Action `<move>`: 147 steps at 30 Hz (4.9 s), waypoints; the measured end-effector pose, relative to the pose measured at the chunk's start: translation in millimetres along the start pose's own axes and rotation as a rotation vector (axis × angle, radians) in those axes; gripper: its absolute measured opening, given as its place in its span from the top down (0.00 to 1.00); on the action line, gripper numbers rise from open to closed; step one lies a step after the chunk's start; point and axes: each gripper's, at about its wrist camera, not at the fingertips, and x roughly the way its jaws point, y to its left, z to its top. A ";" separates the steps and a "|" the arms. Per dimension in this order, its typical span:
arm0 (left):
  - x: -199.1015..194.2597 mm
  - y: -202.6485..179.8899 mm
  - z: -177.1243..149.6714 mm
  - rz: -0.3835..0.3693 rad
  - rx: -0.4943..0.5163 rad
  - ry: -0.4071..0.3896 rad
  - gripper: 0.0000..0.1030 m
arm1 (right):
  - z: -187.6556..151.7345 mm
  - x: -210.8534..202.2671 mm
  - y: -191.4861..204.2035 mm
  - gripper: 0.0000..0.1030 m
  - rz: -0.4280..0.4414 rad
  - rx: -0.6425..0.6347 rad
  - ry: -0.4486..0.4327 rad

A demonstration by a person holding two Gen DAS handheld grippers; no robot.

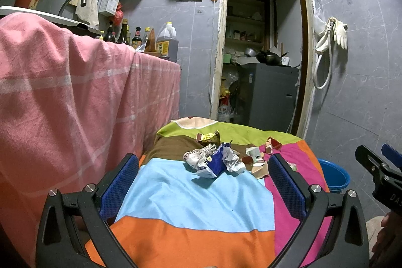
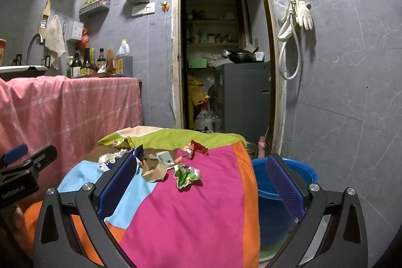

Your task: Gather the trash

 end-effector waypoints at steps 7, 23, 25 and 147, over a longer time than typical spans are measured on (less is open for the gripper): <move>-1.1 0.0 0.1 -0.002 -0.001 0.001 0.02 | -0.1 0.2 -0.2 0.00 0.000 0.000 0.001; -0.4 0.1 0.3 -0.001 -0.002 0.005 0.02 | -2.1 3.5 1.5 0.00 0.000 0.002 0.005; -0.4 0.0 0.3 -0.001 -0.001 0.006 0.02 | -2.5 3.5 1.4 0.00 -0.001 0.001 0.006; 110.6 12.9 -21.8 -0.118 -0.158 0.429 0.76 | -41.7 159.2 2.2 0.70 0.336 -0.101 0.341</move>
